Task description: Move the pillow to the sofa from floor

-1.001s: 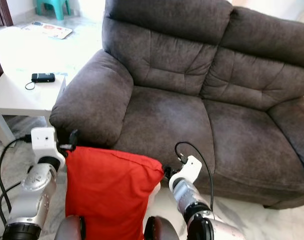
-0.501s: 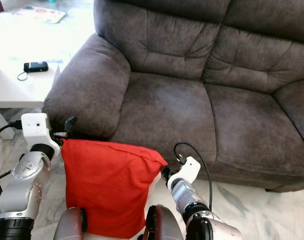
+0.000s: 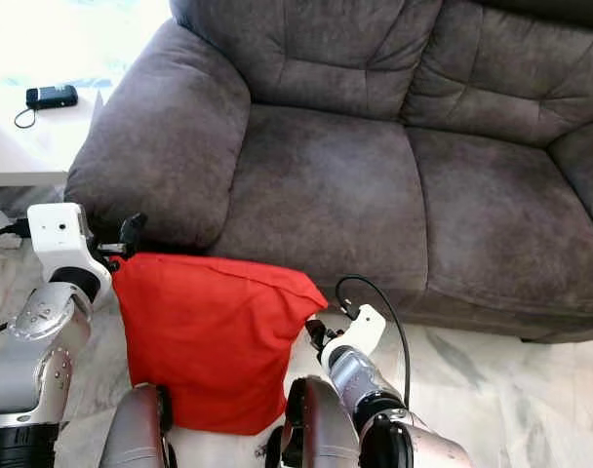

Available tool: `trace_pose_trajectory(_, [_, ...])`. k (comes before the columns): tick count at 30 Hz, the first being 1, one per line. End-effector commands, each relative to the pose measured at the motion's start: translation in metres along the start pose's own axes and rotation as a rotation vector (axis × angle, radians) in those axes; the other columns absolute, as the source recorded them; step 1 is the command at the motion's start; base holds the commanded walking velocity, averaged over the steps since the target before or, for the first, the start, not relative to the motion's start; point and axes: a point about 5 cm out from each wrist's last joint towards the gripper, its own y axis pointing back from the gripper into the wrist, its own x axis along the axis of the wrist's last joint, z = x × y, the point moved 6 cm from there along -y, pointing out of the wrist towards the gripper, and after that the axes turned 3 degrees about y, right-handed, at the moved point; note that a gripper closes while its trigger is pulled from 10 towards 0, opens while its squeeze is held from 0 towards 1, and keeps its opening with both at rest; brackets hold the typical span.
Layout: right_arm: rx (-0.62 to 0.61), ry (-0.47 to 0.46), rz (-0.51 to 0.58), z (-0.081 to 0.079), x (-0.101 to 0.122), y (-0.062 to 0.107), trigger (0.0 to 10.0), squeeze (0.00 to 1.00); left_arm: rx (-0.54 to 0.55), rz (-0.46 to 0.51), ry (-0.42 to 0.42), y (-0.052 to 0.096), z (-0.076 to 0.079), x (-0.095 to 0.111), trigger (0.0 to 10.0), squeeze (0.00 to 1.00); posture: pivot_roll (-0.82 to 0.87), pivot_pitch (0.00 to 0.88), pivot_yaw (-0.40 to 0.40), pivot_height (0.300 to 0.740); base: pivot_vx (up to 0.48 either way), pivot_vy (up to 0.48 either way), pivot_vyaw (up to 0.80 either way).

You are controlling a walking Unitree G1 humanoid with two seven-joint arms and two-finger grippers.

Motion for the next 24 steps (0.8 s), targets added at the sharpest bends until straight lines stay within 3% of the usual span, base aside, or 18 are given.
trace_pose_trajectory(1, [0.028,-0.033,-0.016,-0.001,-0.005,0.000,10.0,0.00,-0.002,-0.007,0.006,0.005,0.001,0.001,10.0,0.00,0.17,0.294,-0.192,0.612,0.000,0.000,0.00])
trace_pose_trajectory(7, [0.167,-0.077,0.019,-0.029,0.006,0.000,10.0,0.00,0.013,-0.008,0.014,0.008,-0.001,0.003,10.0,0.00,0.17,0.310,-0.207,0.612,0.000,0.000,0.00])
trace_pose_trajectory(19, [0.213,-0.057,0.046,-0.030,0.019,0.002,10.0,0.00,0.009,-0.003,0.031,0.008,0.002,0.006,10.0,0.00,0.16,0.282,-0.215,0.612,0.000,0.000,0.00])
trace_pose_trajectory(24, [0.217,-0.052,0.112,-0.030,0.041,0.004,10.0,0.00,-0.010,0.010,0.040,0.002,0.009,0.010,10.0,0.00,0.15,0.268,-0.214,0.612,0.000,0.000,0.00])
